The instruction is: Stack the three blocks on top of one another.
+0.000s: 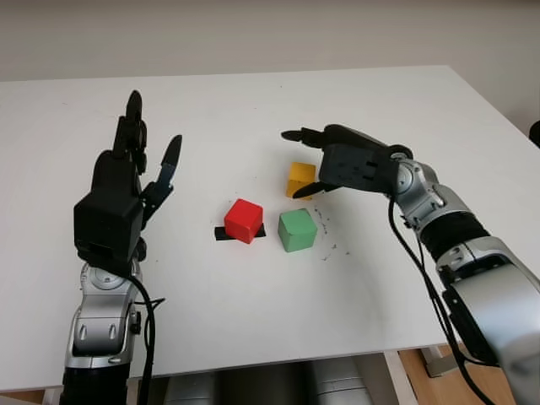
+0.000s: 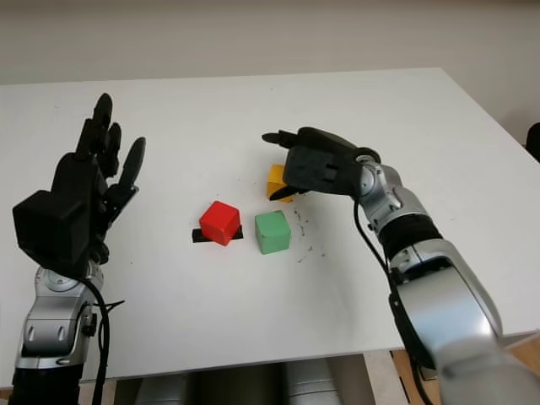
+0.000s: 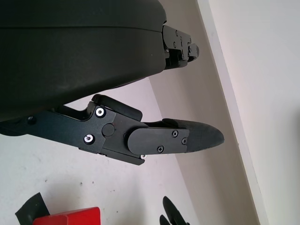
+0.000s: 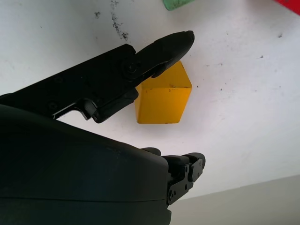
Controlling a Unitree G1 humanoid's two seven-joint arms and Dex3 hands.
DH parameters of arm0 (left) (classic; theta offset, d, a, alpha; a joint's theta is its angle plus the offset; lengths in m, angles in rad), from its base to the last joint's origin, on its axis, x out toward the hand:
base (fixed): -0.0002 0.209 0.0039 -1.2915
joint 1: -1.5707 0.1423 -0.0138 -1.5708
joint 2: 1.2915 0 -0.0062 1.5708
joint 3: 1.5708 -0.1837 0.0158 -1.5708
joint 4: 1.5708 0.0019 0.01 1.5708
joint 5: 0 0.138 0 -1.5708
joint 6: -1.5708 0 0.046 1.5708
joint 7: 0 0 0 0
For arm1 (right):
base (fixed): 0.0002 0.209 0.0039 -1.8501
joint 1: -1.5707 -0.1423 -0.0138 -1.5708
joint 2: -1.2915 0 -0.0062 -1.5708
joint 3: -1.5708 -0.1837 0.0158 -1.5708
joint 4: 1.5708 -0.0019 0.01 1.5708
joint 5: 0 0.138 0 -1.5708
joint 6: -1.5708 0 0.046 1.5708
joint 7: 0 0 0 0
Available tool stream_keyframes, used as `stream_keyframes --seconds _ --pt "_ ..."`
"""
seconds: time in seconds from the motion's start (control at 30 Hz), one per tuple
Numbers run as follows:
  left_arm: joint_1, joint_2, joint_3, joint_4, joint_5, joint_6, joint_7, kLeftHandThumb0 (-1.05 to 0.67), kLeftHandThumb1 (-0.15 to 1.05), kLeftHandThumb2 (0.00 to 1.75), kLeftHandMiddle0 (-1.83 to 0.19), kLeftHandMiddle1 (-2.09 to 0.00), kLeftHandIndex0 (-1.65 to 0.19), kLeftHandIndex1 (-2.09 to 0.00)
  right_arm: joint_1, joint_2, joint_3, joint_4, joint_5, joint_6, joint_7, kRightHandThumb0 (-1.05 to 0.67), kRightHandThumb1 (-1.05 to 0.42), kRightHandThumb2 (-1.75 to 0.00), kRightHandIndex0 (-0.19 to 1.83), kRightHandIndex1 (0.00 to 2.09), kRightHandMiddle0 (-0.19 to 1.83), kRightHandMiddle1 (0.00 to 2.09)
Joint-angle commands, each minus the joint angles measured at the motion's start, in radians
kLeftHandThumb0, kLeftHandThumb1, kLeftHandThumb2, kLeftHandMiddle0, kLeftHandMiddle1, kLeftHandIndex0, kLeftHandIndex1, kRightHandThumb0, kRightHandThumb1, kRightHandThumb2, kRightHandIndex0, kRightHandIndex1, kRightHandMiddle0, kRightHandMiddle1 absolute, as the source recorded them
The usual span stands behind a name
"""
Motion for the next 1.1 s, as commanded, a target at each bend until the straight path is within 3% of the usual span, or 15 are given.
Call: stream_keyframes --seconds 0.0,0.67,0.7,0.83,0.93,1.0,1.07 --pt "0.001 0.006 -0.001 -0.021 -0.002 0.006 -0.004 -0.61 1.05 0.37 -0.04 -0.05 -0.03 -0.05 -0.022 -0.005 0.015 0.016 -0.018 -0.006 -0.016 -0.64 -0.83 -0.05 0.29 0.14 0.24 0.14" --pt "-0.004 0.003 -0.022 -0.023 0.008 0.01 -0.002 -0.62 1.05 0.37 -0.05 -0.06 -0.04 -0.06 -0.01 -0.007 0.136 0.052 -0.174 -0.014 -0.231 -0.32 -0.9 -0.06 0.45 0.26 0.49 0.3" --pt "-0.003 0.005 -0.023 -0.023 0.011 0.01 -0.003 -0.62 1.05 0.37 -0.05 -0.06 -0.04 -0.06 -0.01 -0.006 0.133 0.055 -0.171 -0.015 -0.233 -0.31 -0.9 -0.06 0.47 0.32 0.48 0.35" --pt "-0.001 0.009 -0.027 -0.026 0.022 0.014 -0.005 -0.62 1.05 0.37 -0.06 -0.06 -0.04 -0.06 -0.007 -0.005 0.12 0.063 -0.156 -0.035 -0.244 -0.27 -0.94 -0.06 0.31 1.1 0.31 0.92" --pt "-0.003 0.008 -0.025 -0.025 0.025 0.015 -0.006 -0.62 1.05 0.37 -0.06 -0.06 -0.04 -0.06 -0.005 -0.003 0.112 0.075 -0.148 -0.06 -0.266 -0.23 -0.97 -0.06 0.34 1.56 0.33 1.13" --pt "-0.006 0.009 -0.026 -0.021 0.027 0.015 -0.007 -0.62 1.05 0.37 -0.06 -0.06 -0.04 -0.06 -0.008 -0.003 0.11 0.084 -0.143 -0.072 -0.273 -0.21 -0.98 -0.06 0.35 1.66 0.34 1.21" --pt "-0.007 0.011 -0.027 -0.019 0.029 0.014 -0.009 -0.62 1.05 0.37 -0.06 -0.06 -0.04 -0.06 -0.012 -0.004 0.11 0.088 -0.139 -0.076 -0.27 -0.19 -1.0 -0.06 0.32 1.58 0.33 1.26"
